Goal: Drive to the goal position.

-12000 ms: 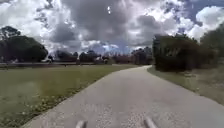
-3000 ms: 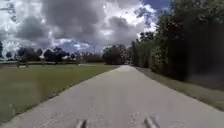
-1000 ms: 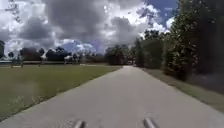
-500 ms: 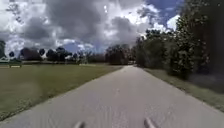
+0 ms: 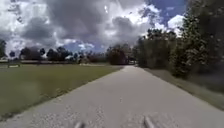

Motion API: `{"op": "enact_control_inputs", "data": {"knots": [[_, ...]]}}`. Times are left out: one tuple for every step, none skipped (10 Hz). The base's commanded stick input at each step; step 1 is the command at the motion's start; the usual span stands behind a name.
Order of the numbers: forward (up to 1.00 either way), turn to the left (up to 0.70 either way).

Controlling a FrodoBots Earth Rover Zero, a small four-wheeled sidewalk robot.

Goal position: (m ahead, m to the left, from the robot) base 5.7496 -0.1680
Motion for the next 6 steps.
{"op": "enact_control_inputs", "data": {"knots": [[0.7, 0.0], [0.7, 0.0], [0.7, 0.0], [0.7, 0.0], [0.7, 0.0], [0.7, 0.0]]}}
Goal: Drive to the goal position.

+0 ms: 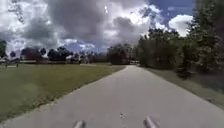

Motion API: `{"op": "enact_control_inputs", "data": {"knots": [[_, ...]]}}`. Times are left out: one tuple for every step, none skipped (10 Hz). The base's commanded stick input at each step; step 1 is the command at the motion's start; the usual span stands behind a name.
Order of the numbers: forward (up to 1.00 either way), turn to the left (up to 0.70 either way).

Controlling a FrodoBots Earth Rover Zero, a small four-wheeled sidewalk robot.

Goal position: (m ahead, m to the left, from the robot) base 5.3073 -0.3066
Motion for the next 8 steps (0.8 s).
{"op": "enact_control_inputs", "data": {"knots": [[0.7, 0.0], [0.7, 0.0], [0.7, 0.0], [0.7, 0.0], [0.7, 0.0], [0.7, 0.0], [0.7, 0.0], [0.7, 0.0]]}}
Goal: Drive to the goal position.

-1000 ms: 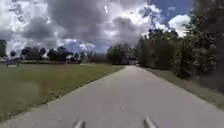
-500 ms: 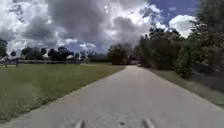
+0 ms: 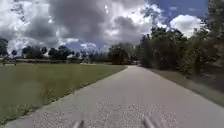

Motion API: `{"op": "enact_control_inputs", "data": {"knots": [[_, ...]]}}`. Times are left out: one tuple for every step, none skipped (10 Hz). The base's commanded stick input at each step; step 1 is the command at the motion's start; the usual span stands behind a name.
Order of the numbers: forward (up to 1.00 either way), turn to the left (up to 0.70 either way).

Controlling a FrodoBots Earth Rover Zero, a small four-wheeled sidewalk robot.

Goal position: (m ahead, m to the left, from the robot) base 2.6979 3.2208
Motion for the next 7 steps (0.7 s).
{"op": "enact_control_inputs", "data": {"knots": [[0.7, 0.0], [0.7, 0.0], [0.7, 0.0], [0.7, 0.0], [0.7, 0.0], [0.7, 0.0], [0.7, 0.0]]}}
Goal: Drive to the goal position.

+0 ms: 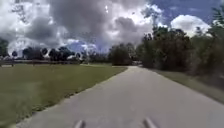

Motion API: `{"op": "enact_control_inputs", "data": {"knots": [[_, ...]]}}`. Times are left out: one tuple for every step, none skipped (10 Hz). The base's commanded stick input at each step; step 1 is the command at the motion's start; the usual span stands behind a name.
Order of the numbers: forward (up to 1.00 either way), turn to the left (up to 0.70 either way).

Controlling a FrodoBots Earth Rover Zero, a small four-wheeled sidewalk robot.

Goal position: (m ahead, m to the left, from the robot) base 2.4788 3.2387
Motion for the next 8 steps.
{"op": "enact_control_inputs", "data": {"knots": [[0.7, 0.0], [0.7, 0.0], [0.7, 0.0], [0.7, 0.0], [0.7, 0.0], [0.7, 0.0], [0.7, 0.0], [0.7, 0.0]]}}
